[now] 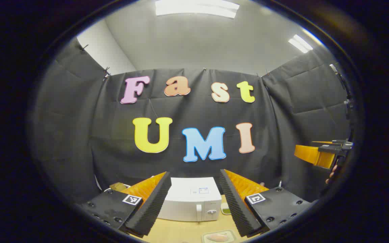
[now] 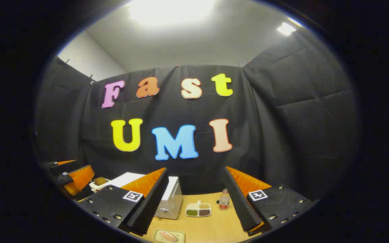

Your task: Open the microwave oven with the left hand, put the food in, and close the microwave oven.

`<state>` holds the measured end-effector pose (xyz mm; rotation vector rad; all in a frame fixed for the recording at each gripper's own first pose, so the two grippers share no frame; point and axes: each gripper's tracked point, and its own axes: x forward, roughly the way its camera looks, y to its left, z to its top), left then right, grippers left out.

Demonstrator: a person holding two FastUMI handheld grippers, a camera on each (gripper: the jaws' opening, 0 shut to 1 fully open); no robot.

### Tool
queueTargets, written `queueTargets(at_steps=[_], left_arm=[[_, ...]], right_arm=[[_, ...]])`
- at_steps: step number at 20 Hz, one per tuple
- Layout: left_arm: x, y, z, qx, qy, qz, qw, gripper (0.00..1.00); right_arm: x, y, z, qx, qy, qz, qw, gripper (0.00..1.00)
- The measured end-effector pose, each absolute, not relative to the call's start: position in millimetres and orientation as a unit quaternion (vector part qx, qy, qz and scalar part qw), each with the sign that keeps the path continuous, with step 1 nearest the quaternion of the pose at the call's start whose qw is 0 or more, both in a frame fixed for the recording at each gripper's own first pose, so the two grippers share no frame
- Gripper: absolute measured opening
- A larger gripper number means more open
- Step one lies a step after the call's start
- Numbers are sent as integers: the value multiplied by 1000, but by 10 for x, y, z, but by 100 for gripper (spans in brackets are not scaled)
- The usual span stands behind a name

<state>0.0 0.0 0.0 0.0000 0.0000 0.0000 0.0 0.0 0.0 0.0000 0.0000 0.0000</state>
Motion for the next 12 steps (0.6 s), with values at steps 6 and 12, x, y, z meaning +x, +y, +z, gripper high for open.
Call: queueTargets(at_steps=[6, 12], left_arm=[[154, 360, 15, -13, -10, -26, 1000, 94], [275, 400, -24, -7, -13, -49, 999, 96]], right_arm=[[6, 310, -22, -6, -10, -29, 1000, 99], [53, 493, 12, -9, -20, -36, 999, 99]])
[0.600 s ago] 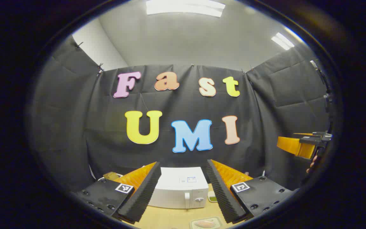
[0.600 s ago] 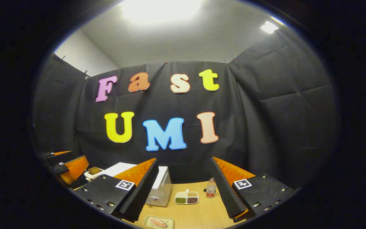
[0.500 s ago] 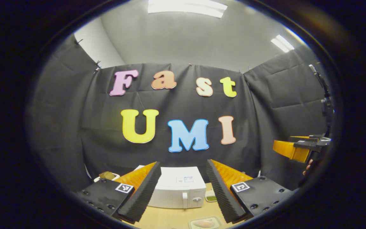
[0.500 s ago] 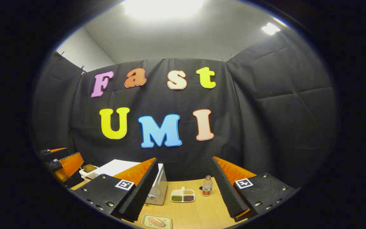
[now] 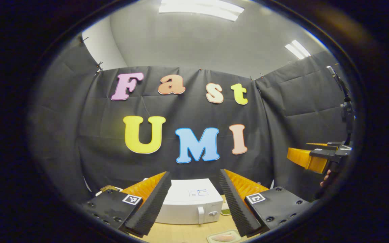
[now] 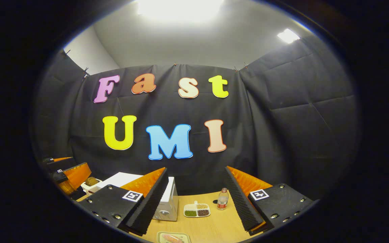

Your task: Open the microwave oven with the left hand, put the food in, and close the microwave oven.

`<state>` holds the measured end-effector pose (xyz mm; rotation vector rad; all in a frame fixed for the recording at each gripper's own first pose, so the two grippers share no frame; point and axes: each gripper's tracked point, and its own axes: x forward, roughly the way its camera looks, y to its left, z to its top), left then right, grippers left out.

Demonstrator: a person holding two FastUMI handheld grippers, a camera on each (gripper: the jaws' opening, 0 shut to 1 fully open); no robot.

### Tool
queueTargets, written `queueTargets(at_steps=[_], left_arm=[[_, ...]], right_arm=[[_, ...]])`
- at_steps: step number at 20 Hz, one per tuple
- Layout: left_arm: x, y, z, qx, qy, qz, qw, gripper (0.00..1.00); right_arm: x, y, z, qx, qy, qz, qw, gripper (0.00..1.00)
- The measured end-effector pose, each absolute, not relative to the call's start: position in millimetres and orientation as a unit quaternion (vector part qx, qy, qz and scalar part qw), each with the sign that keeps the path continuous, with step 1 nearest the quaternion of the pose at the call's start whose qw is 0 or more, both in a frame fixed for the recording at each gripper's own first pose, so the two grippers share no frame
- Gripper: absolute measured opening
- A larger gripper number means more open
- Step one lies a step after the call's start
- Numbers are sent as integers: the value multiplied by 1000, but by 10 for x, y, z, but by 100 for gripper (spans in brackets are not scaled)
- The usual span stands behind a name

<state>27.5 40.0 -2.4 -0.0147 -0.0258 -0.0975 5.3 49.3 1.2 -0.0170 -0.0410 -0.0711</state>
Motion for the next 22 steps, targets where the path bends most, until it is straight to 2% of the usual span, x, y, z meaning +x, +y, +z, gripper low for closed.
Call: queueTargets(at_steps=[3, 4, 7, 8, 10, 17, 22], left_arm=[[343, 400, -11, -13, -17, -39, 999, 94], [354, 365, -28, -20, -17, -40, 999, 96], [434, 337, -162, -15, -6, -36, 999, 96], [459, 346, -217, -16, -3, -33, 999, 95], [505, 313, -374, -27, 5, -36, 999, 94], [869, 84, -1300, -45, 47, -53, 996, 96], [1160, 24, -1851, 1, 36, -36, 999, 96]], right_arm=[[119, 516, -30, -12, -12, -24, 1000, 96], [146, 497, -27, -16, -13, -21, 1000, 99], [214, 447, -73, -13, -8, -21, 1000, 99], [242, 459, -102, -10, -5, -17, 1000, 96], [279, 393, -157, -17, 0, -20, 1000, 99], [236, 149, -314, -36, 13, -38, 999, 99], [158, -155, -504, -41, 42, -67, 996, 99]])
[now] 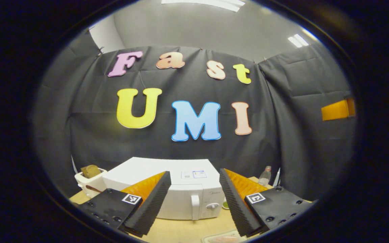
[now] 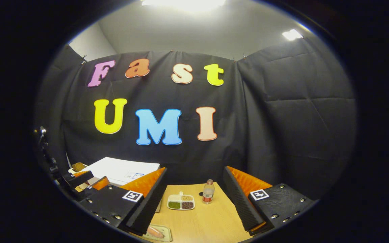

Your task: Open the microwave oven with the left hand, put the food in, and close the microwave oven.

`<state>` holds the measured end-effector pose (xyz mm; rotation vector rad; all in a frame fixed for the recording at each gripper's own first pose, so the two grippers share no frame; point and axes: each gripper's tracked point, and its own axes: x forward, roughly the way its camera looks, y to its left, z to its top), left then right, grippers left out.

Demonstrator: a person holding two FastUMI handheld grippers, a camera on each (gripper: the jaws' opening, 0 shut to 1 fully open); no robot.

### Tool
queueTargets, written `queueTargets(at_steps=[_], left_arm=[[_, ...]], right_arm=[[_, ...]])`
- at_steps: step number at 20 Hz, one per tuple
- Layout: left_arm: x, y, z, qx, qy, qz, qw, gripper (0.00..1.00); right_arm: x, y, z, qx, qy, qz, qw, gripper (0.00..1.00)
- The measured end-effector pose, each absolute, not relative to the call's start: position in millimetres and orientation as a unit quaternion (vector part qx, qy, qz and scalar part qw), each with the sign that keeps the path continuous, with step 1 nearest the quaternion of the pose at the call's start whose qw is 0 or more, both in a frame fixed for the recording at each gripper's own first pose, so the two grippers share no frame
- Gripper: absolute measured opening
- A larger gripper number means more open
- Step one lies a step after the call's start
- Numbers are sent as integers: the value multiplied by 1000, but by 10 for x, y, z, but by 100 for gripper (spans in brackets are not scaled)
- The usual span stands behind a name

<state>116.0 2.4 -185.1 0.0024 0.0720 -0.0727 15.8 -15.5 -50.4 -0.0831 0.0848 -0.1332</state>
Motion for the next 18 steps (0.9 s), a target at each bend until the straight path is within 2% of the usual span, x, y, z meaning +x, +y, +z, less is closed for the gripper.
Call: queueTargets(at_steps=[3, 6, 8, 17, 18], left_arm=[[1348, -79, -2249, 9, 38, -41, 998, 95], [1568, -85, -2790, -3, 71, -32, 997, 97], [1723, -74, -3101, -11, 95, -25, 995, 95], [2076, -28, -3966, -28, 162, -13, 986, 95], [2110, -80, -4031, -27, 165, -17, 986, 99]], right_arm=[[69, -299, -604, -43, 55, -79, 994, 99], [5, -393, -808, -41, 75, -85, 993, 99], [-15, -464, -948, -46, 96, -92, 990, 100], [-98, -728, -1033, -48, 120, -116, 985, 99], [-96, -736, -1057, -47, 123, -116, 984, 99]])
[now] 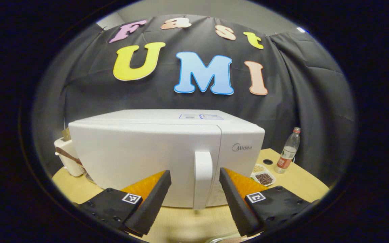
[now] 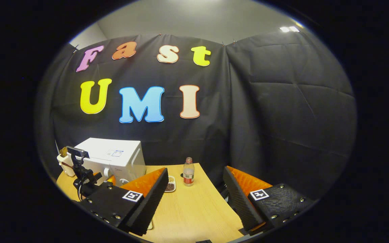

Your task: Open the microwave oven with the left hand, put the food in, and close the microwave oven.

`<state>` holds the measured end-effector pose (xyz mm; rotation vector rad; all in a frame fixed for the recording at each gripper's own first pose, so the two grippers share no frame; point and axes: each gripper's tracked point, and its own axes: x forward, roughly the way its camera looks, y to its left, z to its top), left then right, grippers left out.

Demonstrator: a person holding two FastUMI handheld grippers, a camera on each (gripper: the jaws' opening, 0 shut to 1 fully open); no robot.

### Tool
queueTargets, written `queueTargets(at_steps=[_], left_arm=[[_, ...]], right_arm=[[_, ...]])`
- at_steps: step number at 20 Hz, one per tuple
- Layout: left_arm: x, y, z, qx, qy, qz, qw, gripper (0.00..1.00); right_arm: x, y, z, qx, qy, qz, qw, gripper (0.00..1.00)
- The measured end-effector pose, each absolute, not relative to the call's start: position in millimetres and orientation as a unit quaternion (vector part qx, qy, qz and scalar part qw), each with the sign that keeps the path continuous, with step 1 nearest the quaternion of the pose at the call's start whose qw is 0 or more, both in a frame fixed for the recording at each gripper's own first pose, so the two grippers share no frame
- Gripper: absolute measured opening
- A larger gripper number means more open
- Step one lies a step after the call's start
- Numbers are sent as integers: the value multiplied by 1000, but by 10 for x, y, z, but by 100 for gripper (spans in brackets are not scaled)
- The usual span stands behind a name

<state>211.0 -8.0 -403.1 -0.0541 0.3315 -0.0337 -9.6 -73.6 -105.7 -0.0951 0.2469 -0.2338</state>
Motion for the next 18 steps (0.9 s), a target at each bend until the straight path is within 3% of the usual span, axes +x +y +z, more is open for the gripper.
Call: queueTargets(at_steps=[1, 5, 8, 12, 15, 18], left_arm=[[2159, -89, -4079, -20, 166, -15, 986, 99], [2172, -84, -4166, -27, 178, -5, 984, 68], [2158, -174, -4105, 7, 184, -14, 983, 33], [2155, -155, -4134, -20, 200, -14, 980, 12], [2020, -151, -4157, -18, 222, -18, 975, 10], [1490, -12, -4089, -10, 208, -22, 978, 10]], right_arm=[[-93, -735, -1073, -46, 126, -116, 984, 99], [-85, -710, -1072, -54, 130, -112, 984, 99], [-100, -676, -1098, -57, 133, -103, 984, 100], [-126, -668, -1130, -59, 138, -97, 984, 97], [-103, -637, -1086, -62, 134, -90, 985, 98], [-58, -590, -1084, -60, 128, -84, 986, 97]])
